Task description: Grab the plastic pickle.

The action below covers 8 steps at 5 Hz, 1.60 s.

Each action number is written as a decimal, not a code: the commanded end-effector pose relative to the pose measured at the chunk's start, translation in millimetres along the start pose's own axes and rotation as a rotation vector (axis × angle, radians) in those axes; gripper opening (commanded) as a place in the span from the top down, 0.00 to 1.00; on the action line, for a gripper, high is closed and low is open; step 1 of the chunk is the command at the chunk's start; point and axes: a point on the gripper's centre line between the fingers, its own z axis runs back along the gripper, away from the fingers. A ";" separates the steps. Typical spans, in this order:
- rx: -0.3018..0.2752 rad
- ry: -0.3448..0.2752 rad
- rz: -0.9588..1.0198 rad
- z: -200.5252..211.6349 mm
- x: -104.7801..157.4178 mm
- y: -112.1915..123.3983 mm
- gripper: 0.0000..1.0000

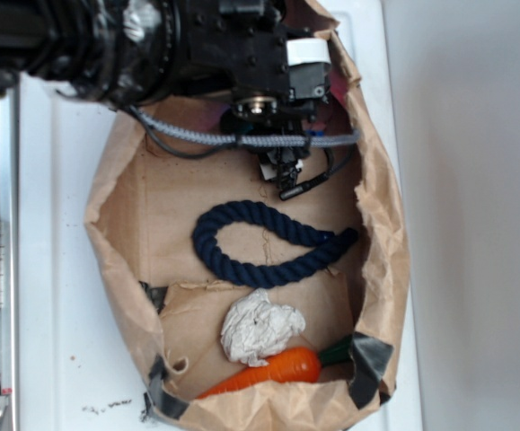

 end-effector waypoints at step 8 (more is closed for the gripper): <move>-0.189 -0.061 -0.129 147.8 -8.5 4.1 1.00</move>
